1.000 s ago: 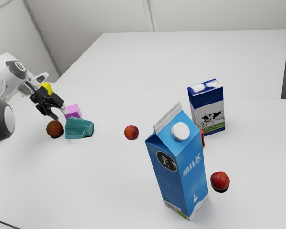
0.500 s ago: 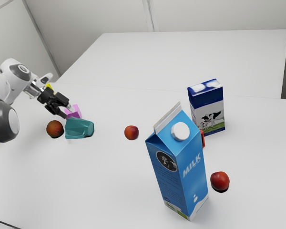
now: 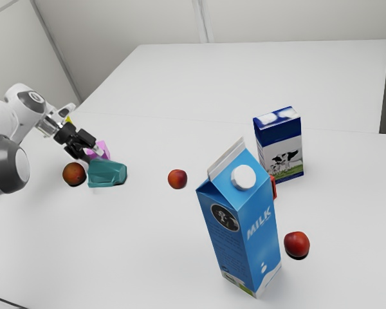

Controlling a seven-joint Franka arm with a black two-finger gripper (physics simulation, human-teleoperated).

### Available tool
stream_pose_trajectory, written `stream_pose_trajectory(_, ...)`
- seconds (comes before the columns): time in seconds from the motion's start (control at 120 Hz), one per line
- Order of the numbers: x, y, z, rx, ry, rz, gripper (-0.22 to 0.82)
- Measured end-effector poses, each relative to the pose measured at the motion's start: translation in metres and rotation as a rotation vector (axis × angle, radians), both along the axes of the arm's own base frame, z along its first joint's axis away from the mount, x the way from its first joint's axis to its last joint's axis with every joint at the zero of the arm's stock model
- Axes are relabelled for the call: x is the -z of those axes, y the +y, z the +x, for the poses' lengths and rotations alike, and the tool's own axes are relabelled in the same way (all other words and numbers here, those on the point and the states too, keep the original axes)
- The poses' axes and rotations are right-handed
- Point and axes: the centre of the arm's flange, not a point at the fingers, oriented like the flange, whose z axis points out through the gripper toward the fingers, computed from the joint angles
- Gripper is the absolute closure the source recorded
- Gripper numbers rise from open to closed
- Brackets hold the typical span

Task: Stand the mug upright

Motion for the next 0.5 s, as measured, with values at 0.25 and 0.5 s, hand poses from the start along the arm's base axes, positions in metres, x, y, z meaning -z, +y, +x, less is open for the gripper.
stream_pose_trajectory(0.25, 0.005, -0.004, -0.001, -0.032, 0.006, -0.053, 0.0)
stream_pose_trajectory(0.5, 0.01, -0.008, -0.004, -0.065, 0.03, -0.098, 0.14)
